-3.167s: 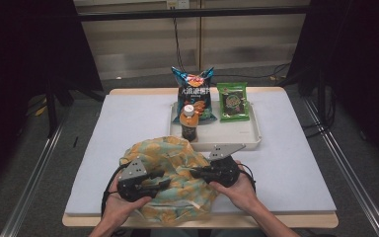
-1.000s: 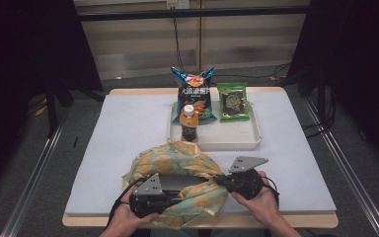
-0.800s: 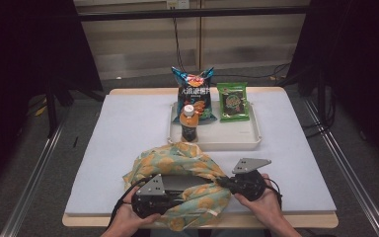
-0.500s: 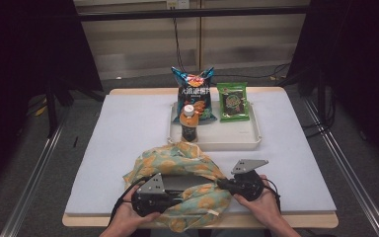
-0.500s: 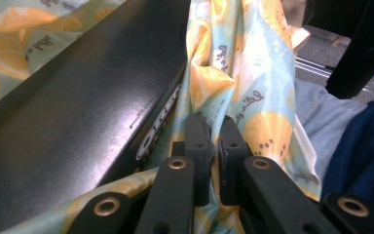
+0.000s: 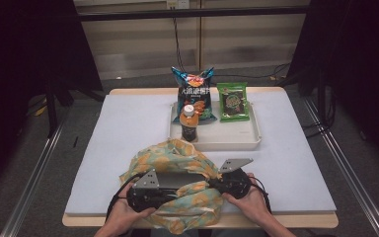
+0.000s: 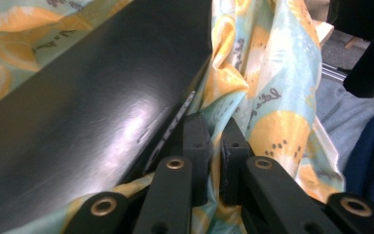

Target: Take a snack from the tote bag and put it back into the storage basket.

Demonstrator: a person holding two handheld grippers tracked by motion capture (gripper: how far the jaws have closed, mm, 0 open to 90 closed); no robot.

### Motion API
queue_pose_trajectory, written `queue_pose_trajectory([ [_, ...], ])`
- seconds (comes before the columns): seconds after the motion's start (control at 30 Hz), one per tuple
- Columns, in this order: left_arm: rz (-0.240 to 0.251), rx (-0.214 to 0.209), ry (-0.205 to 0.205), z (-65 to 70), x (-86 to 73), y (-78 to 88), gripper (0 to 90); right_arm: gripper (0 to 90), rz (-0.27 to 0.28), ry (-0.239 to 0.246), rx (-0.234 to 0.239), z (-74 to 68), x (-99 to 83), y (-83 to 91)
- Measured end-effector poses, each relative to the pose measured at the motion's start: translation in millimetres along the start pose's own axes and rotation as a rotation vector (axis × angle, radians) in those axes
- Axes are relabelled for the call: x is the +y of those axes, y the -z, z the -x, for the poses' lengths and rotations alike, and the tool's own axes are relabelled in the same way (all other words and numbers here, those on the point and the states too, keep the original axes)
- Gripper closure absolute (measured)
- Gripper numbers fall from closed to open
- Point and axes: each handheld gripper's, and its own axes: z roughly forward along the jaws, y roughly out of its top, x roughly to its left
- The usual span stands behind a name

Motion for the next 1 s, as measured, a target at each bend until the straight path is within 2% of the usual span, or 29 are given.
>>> queue_pose_trajectory([
  [0.03, -0.029, 0.003, -0.012, 0.2, 1.3, 1.1, 84.5, 89.8, -0.007, 0.0, -0.002, -0.2, -1.3, -1.4],
  [0.13, 0.002, 0.0, -0.006, 2.9, 0.7, -0.9, 82.8, 89.9, -0.01, 0.007, -0.007, -0.3, -2.7, -1.9],
  [0.2, -0.006, -0.002, -0.01, 2.8, 1.4, 0.9, 80.7, 89.8, -0.012, 0.007, -0.009, -0.5, -2.8, -1.5],
  [0.23, 0.024, 0.0, 0.006, 3.9, 2.1, 4.1, 78.9, 89.3, -0.014, 0.009, -0.01, 0.0, -3.7, 0.1],
  [0.3, 0.073, -0.018, 0.014, 4.5, 2.6, 9.2, 76.6, 85.1, -0.001, 0.01, -0.009, 1.4, -3.9, 4.4],
  [0.33, 0.073, -0.018, 0.014, 4.5, 2.6, 9.2, 75.2, 85.1, -0.001, 0.01, -0.009, 1.4, -3.9, 4.4],
  [0.37, 0.096, -0.024, 0.018, 6.7, 4.2, 14.0, 73.9, 79.0, 0.027, -0.007, -0.008, 2.9, -2.9, 12.0],
  [0.43, 0.115, -0.027, 0.025, 8.5, 4.8, 14.7, 72.2, 77.4, 0.042, -0.003, -0.004, 3.2, -2.4, 14.5],
  [0.53, 0.145, -0.034, 0.033, 11.7, 7.9, 16.9, 71.2, 70.5, 0.087, -0.013, 0.003, 3.7, 1.1, 25.3],
  [0.7, 0.194, -0.047, 0.038, 17.0, 15.7, 21.4, 65.2, 62.7, 0.147, -0.006, 0.014, 2.4, 7.2, 42.2],
  [0.73, 0.212, -0.046, 0.05, 19.2, 18.8, 22.0, 62.6, 58.7, 0.163, -0.004, 0.013, 2.2, 8.6, 47.6],
  [0.77, 0.212, -0.045, 0.042, 19.2, 20.3, 22.4, 62.6, 57.1, 0.173, -0.004, 0.016, 2.5, 9.5, 50.1],
  [0.87, 0.222, -0.045, 0.05, 19.0, 23.6, 21.7, 62.6, 56.5, 0.186, 0.001, 0.012, 2.3, 12.3, 54.1],
  [1.0, 0.241, -0.045, 0.053, 18.3, 32.8, 19.4, 61.7, 60.9, 0.202, 0.003, 0.033, 0.7, 22.9, 57.1],
])
